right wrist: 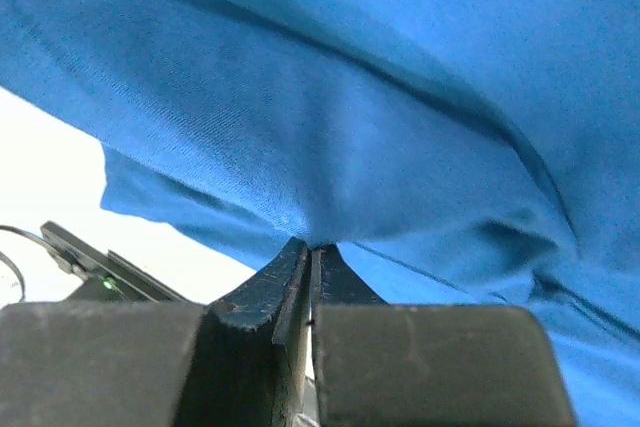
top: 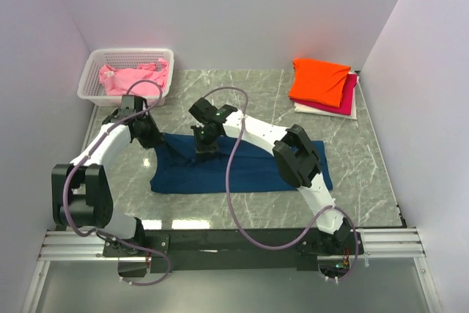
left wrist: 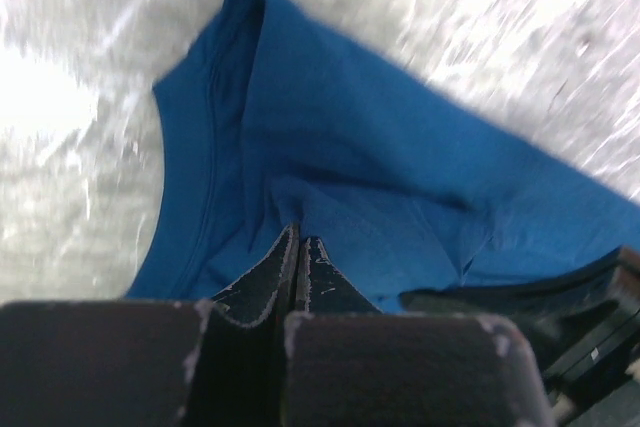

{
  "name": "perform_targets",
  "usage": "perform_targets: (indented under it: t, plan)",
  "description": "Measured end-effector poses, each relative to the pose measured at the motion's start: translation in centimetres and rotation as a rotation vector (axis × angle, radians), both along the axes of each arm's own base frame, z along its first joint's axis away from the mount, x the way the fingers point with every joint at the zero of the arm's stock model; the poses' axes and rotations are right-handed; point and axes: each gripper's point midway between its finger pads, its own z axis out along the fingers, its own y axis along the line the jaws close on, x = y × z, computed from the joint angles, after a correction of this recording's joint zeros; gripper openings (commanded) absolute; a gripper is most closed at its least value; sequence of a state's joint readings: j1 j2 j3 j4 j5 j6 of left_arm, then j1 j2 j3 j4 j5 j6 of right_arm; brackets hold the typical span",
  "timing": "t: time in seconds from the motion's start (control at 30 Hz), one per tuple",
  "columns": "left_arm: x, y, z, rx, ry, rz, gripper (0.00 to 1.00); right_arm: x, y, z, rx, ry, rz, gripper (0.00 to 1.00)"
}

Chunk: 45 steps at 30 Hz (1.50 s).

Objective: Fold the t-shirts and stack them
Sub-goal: Fold the tshirt

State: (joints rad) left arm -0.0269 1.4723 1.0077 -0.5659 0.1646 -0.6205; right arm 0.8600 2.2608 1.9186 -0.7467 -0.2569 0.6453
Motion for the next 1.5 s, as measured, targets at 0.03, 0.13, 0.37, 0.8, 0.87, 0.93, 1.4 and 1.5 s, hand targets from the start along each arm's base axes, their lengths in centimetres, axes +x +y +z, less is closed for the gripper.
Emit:
perform_targets:
  t: [0.03,0.13,0.37,0.8,0.87,0.93,1.4,1.5]
  plan:
    - [-0.4,-0.1,-0.1,-0.002,0.011,-0.004,0.0,-0.3,-0.5,-0.2,-0.011,0.012,0.001,0.03]
    - [-2.0,-0.2,-0.2,-0.009,0.048,-0.017,0.0,-1.1,-1.8,-0.2,-0.036,0.045,0.003,0.03]
    - [-5.5,-0.8,0.0,-0.039,0.113,-0.051,0.01,-2.1,-4.0,3.1,-0.03,0.044,0.019,0.03]
    - [-11.0,-2.2,-0.8,-0.063,0.232,-0.094,0.0,-5.6,-6.7,1.5,-0.075,0.129,0.124,0.03]
    - [-11.7,-2.9,-0.9,-0.069,0.245,-0.113,0.01,-6.1,-7.3,0.8,-0.093,0.144,0.135,0.02]
    - [-12.7,-3.7,-1.3,-0.068,0.267,-0.137,0.01,-6.5,-7.8,0.2,-0.108,0.158,0.141,0.03]
    - [-15.3,-4.0,-1.9,-0.028,0.308,-0.059,0.39,-8.2,-9.3,-1.3,-0.127,0.195,0.18,0.33]
    - [-15.5,-3.3,-1.9,0.001,0.311,-0.022,0.52,-8.2,-9.5,-1.4,-0.135,0.191,0.189,0.41]
